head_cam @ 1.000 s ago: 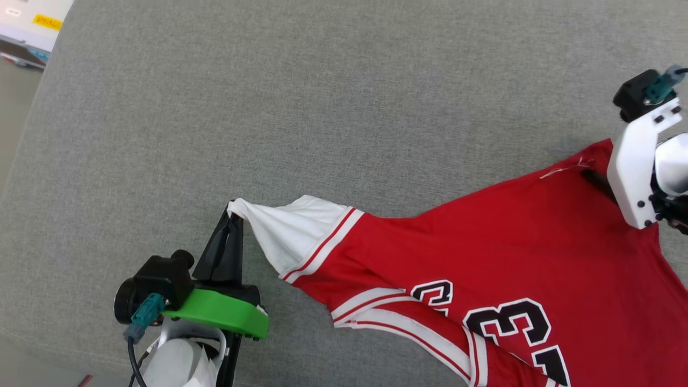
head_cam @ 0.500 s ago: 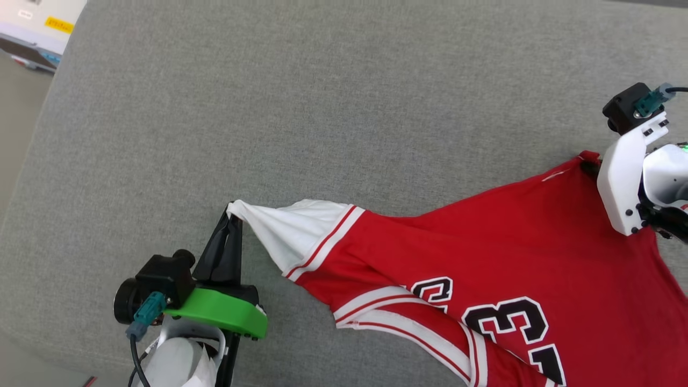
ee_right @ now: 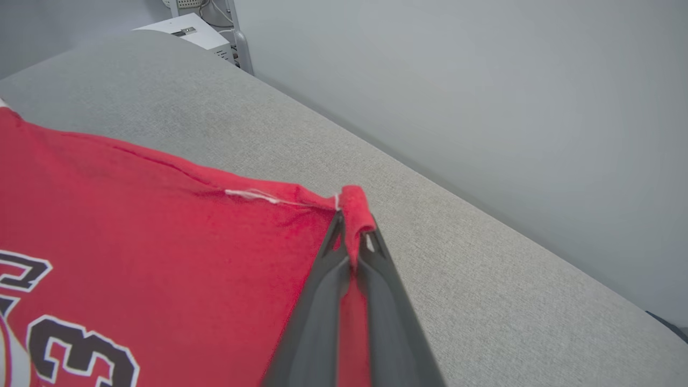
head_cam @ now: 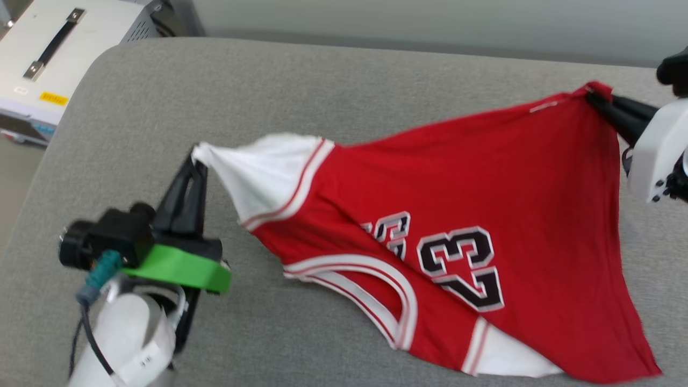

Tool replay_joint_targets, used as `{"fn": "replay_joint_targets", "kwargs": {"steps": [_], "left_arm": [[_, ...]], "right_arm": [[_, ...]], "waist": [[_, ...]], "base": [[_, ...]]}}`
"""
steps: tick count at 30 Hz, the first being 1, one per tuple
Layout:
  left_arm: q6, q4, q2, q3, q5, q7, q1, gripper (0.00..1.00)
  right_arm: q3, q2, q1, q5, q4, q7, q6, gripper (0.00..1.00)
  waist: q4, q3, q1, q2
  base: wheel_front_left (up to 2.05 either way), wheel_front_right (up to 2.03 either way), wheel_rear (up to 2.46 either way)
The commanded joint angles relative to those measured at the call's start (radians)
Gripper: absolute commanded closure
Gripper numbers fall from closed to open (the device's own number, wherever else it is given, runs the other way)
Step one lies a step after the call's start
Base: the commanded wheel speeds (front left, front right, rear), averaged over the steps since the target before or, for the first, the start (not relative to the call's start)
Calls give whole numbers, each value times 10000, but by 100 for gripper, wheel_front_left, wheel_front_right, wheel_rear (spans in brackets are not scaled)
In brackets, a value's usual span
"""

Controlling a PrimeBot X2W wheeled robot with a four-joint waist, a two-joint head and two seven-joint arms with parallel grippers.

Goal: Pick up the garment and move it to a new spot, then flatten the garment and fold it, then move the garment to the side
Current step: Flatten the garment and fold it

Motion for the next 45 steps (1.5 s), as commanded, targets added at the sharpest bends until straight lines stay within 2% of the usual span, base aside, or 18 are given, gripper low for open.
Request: {"fn": "replay_joint_targets", "kwargs": {"steps": [1, 7, 13, 19, 25, 29, 36, 45], "left_arm": [[-62, -174, 159, 90, -2, 85, -491, 100], [-179, -818, 515, 143, -48, 651, -1932, 100], [-345, -872, 795, -31, -112, 1157, -3825, 100], [-493, -232, 1015, -442, -219, 1406, -5999, 100], [-554, 935, 963, -817, -500, 1547, -8486, 100], [-574, 1920, 595, -654, -1506, 1607, -10329, 100], [-583, 3392, 1117, -1377, -1469, 1357, -13664, 100], [-585, 5679, 1343, -2119, -1695, 450, -16592, 100]], "right_arm": [[-242, -31, -7, 34, -121, -293, -6, 100], [-1207, 52, -84, -217, -700, -883, -6, 100], [-2438, 238, -231, -577, -1211, -962, -6, 100], [-3584, 580, -622, -1181, -1648, -599, -6, 100], [-4514, 1204, -1829, -2064, -1531, -132, -6, 100], [-4726, 1665, -3287, -2736, -1086, 56, -6, 100], [-4478, 2058, -6428, -3759, 349, -57, -6, 100], [-3887, 2619, -9442, -4455, 2881, -1378, -6, 100]], "waist": [[-419, -409, 0, 0], [-648, -556, 0, 0], [-808, -472, 0, 0], [-917, 44, 0, 0], [-1057, 1147, 0, 0], [-1200, 1978, 0, 0], [-1352, 3185, 0, 0], [-1480, 3984, 0, 0]], "base": [[0, 0, 0], [0, 0, 0], [0, 0, 0], [0, 0, 0], [0, 0, 0], [0, 0, 0], [0, 0, 0], [0, 0, 0]]}}
